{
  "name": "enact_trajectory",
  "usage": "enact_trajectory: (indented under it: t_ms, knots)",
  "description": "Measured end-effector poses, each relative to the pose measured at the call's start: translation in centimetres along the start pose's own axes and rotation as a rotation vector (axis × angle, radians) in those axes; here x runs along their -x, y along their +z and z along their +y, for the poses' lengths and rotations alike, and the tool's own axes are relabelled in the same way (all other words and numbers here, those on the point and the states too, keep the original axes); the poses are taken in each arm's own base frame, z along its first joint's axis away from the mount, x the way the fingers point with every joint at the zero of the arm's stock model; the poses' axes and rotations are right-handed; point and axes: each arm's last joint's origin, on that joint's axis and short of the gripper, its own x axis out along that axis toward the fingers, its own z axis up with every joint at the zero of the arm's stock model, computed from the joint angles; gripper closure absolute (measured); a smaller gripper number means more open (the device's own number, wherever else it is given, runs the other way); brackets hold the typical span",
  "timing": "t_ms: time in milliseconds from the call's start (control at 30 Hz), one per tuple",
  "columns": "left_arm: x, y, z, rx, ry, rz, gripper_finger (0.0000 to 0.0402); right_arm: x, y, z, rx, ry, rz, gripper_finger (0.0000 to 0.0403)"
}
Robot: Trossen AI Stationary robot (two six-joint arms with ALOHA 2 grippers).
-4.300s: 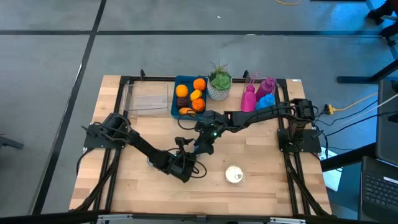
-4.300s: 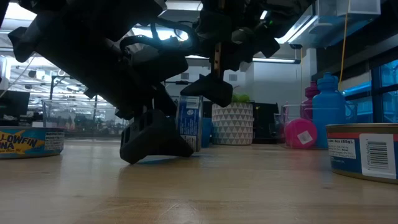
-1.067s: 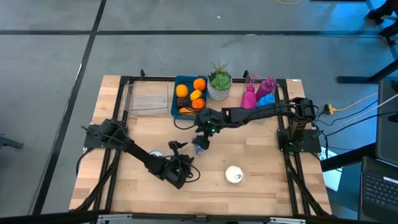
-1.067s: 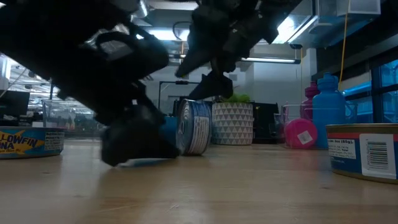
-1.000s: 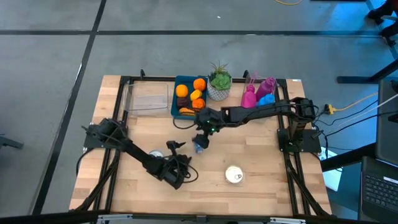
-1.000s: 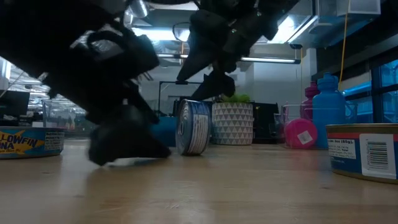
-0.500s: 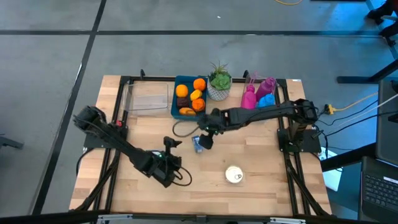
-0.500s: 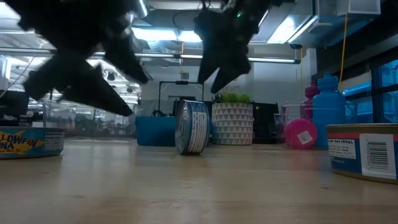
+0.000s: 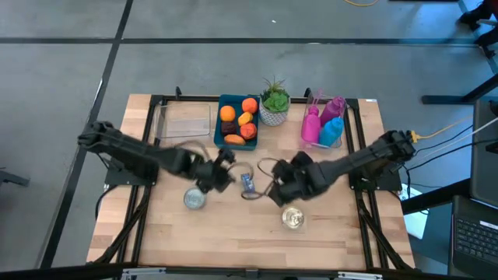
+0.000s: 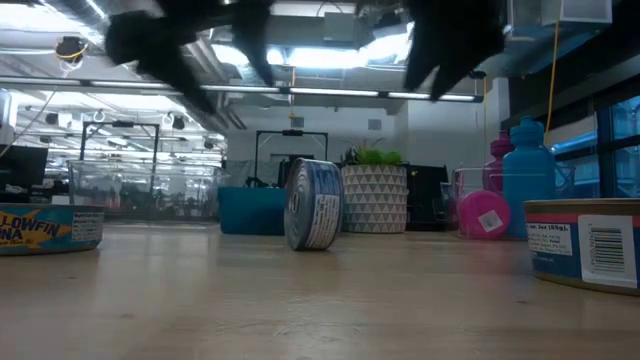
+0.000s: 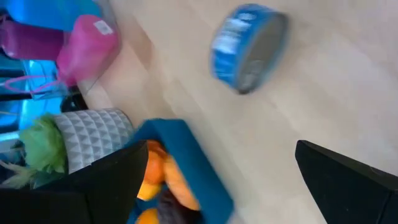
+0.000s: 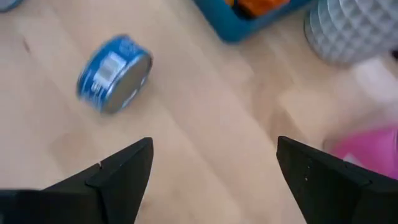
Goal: Pick & Place Food Item
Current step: Put the blue tuna can into the left transparent bin
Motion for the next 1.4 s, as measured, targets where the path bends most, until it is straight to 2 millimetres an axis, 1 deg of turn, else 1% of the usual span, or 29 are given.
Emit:
enact_trajectory:
  t_ms: [67,167,333,367,400,433,467,533,567,633,700,800,967,1067,1233,1333,1400]
  knots:
    - [-0.2,0.1,2.1,-0.044,-0.019,-0.011,0.0002,0.8,-1.1,0.6,-0.027,0.006,0.007,0.0062]
    - [-1.5,1.1,3.7,-0.165,-0.102,0.033,0.0002,1.7,-2.5,1.4,-0.070,0.027,0.004,0.0062]
    - [-5.2,3.0,4.4,-0.292,-0.281,0.191,0.0005,3.5,-4.9,2.7,-0.095,0.068,-0.029,0.0062]
    - [-6.1,3.4,4.3,-0.294,-0.281,0.194,0.0008,3.9,-5.5,3.0,-0.103,0.075,-0.047,0.0062]
    - [-6.5,3.6,4.4,-0.268,-0.287,0.153,0.0011,4.1,-6.2,3.2,-0.115,0.078,-0.060,0.0062]
    - [-6.4,3.7,4.6,-0.228,-0.312,0.099,0.0014,4.4,-6.9,3.3,-0.121,0.078,-0.066,0.0062]
    - [-5.9,3.6,4.9,-0.203,-0.325,0.059,0.0018,4.6,-7.7,3.5,-0.122,0.084,-0.072,0.0062]
    - [-5.0,3.7,5.3,-0.221,-0.303,0.037,0.0025,5.0,-9.0,3.8,-0.123,0.097,-0.082,0.0062]
    - [-4.8,3.7,5.4,-0.240,-0.287,0.053,0.0027,5.1,-9.5,3.8,-0.128,0.101,-0.080,0.0062]
    - [-5.2,3.5,5.1,-0.266,-0.294,0.086,0.0029,5.1,-10.4,4.0,-0.142,0.113,-0.077,0.0062]
    - [-6.1,3.5,4.9,-0.278,-0.322,0.081,0.0030,5.1,-11.1,4.1,-0.146,0.120,-0.074,0.0062]
    - [-6.5,3.6,5.2,-0.289,-0.306,0.076,0.0030,5.1,-11.6,4.1,-0.143,0.121,-0.074,0.0062]
    - [-8.8,3.8,4.4,-0.337,-0.303,0.132,0.0030,5.2,-11.8,4.1,-0.101,0.119,-0.092,0.0062]
    - [-8.8,4.3,4.5,-0.352,-0.277,0.105,0.0030,5.1,-11.8,4.1,-0.081,0.116,-0.102,0.0062]
    - [-9.8,5.3,4.0,-0.398,-0.234,0.078,0.0030,5.3,-12.1,4.2,-0.050,0.121,-0.104,0.0062]
    - [-9.7,5.4,3.8,-0.395,-0.247,0.067,0.0030,5.5,-12.4,4.2,-0.039,0.128,-0.105,0.0062]
    - [-10.1,5.5,3.6,-0.376,-0.262,0.070,0.0030,5.7,-12.6,4.3,-0.035,0.134,-0.106,0.0062]
